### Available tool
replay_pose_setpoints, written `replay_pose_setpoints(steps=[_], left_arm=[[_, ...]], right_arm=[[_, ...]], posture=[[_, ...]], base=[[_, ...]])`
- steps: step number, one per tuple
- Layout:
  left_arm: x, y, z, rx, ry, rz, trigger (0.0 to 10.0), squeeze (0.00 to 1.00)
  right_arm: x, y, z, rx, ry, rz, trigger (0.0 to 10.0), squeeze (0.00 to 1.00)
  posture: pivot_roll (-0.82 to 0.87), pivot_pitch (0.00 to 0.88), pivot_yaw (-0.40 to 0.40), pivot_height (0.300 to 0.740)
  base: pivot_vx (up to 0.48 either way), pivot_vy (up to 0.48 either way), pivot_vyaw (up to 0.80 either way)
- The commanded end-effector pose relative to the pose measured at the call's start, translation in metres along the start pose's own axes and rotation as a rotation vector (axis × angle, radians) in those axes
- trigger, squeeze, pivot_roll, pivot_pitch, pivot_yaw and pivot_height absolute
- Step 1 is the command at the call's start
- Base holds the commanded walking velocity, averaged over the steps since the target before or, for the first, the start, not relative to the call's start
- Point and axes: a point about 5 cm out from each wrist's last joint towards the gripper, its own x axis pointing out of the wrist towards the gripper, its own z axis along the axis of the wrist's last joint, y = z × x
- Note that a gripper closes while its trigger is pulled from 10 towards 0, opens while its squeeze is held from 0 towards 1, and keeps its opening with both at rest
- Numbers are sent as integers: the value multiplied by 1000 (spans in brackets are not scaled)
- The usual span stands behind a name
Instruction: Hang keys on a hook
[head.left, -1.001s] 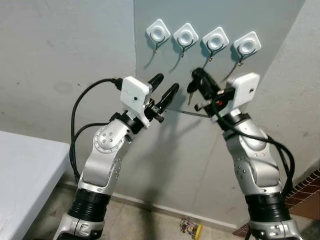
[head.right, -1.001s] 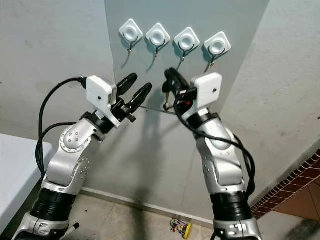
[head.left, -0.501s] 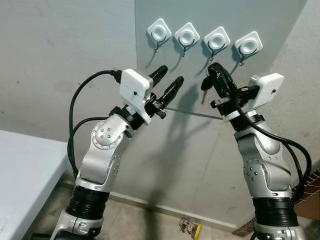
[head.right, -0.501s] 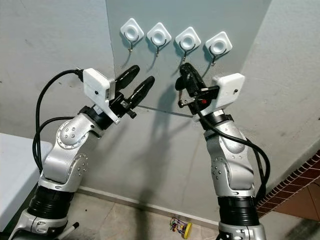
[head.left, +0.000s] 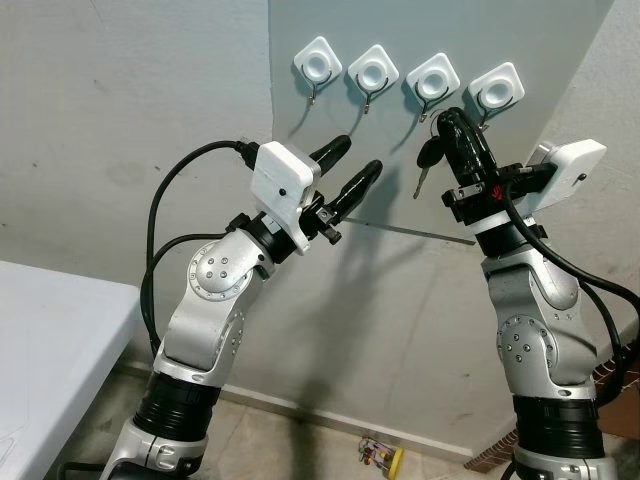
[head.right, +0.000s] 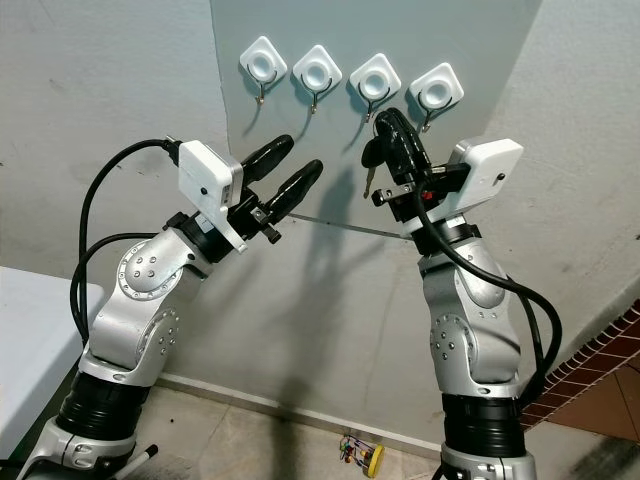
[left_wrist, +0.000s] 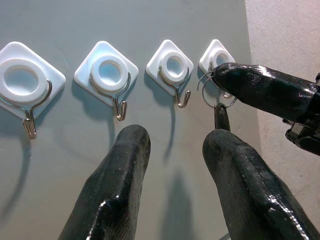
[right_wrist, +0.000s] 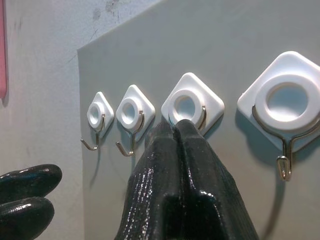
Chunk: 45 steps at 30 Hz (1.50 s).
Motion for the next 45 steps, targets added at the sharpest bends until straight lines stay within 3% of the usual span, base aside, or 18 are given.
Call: replay_pose_setpoints(steps=[1, 27, 45], left_arm=[[2, -3, 5, 23, -13, -22, 10000, 0], [2, -1, 7, 36, -14, -7, 10000, 0], [2, 1, 8, 45, -15, 4, 10000, 0]], right_arm=[[3, 3, 9, -9, -25, 32, 10000, 0], [23, -2, 9, 32, -19, 30, 10000, 0], [21, -12, -7, 114, 53, -71, 10000, 0]], posture=[[-46, 0, -20, 740], [-29, 0, -32, 740], [-25, 0, -32, 740]], base=[[0, 0, 0], [0, 0, 0], [0, 0, 0]])
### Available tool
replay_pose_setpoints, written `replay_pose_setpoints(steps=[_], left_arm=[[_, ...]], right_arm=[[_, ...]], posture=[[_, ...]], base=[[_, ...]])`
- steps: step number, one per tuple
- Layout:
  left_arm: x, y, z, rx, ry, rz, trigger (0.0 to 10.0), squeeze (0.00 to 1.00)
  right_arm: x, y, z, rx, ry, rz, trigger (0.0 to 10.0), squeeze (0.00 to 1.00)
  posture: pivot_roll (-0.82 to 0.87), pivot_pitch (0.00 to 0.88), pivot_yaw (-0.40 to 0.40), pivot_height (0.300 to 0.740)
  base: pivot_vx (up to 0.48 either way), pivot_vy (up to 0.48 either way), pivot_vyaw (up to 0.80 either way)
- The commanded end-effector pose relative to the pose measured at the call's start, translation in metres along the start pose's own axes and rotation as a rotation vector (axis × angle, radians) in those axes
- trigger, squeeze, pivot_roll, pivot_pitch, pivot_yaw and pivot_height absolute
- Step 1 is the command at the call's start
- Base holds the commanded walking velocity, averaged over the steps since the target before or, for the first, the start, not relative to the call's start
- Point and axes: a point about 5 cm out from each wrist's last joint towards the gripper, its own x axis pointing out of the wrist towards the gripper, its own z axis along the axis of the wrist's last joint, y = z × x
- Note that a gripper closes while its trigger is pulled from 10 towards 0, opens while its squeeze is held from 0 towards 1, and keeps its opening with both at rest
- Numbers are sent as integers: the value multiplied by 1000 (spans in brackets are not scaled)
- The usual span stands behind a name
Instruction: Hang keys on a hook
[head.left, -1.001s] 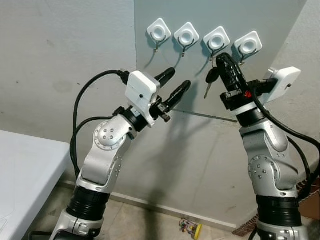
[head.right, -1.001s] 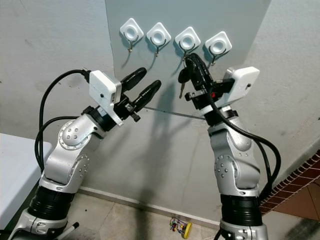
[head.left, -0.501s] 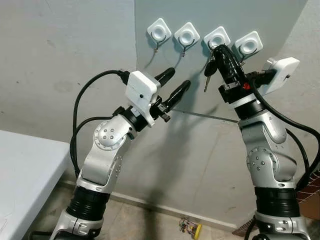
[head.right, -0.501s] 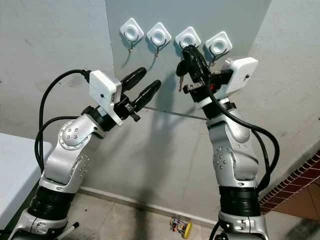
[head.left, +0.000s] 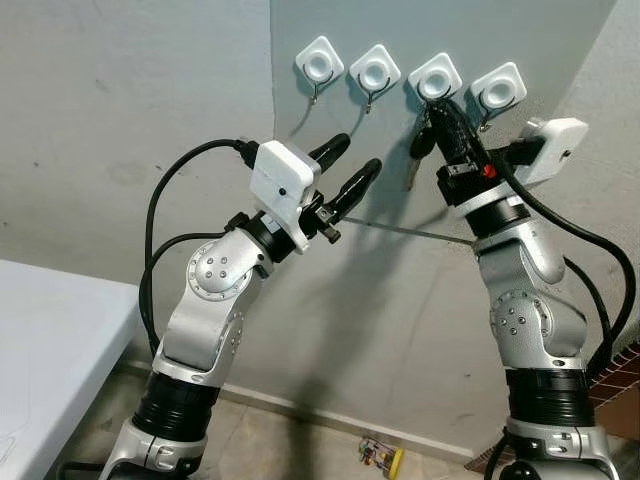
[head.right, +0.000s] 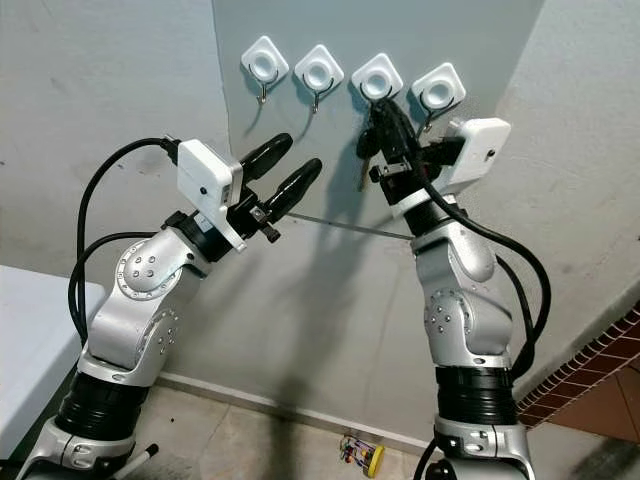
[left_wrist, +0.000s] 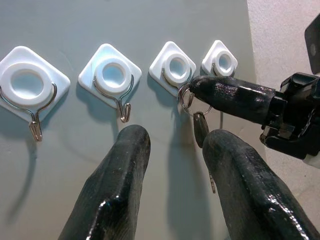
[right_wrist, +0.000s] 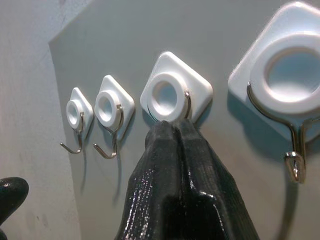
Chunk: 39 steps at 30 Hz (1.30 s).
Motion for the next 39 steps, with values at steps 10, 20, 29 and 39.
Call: replay_pose_setpoints(steps=[10, 20, 29, 39], left_arm=[[2, 2, 7, 35, -10, 6, 10000, 0], [-1, 2, 6, 48, -13, 25, 10000, 0], [-12, 8, -11, 27, 20, 140, 10000, 0], [-51, -2, -73, -114, 182, 247, 10000, 0]], right_arm=[[-3, -6, -3, 113, -2, -42, 10000, 1000], [-13, -4, -9, 106, -4, -41, 10000, 1000], [-34, -2, -27, 63, 69, -60, 10000, 1000], [-73, -3, -74, -18, 228, -167, 10000, 1000]], posture=[[-26, 0, -31, 740], [-26, 0, -30, 740], [-27, 0, -31, 740], [-33, 0, -30, 740]], base=[[0, 0, 0], [0, 0, 0], [0, 0, 0], [0, 0, 0]])
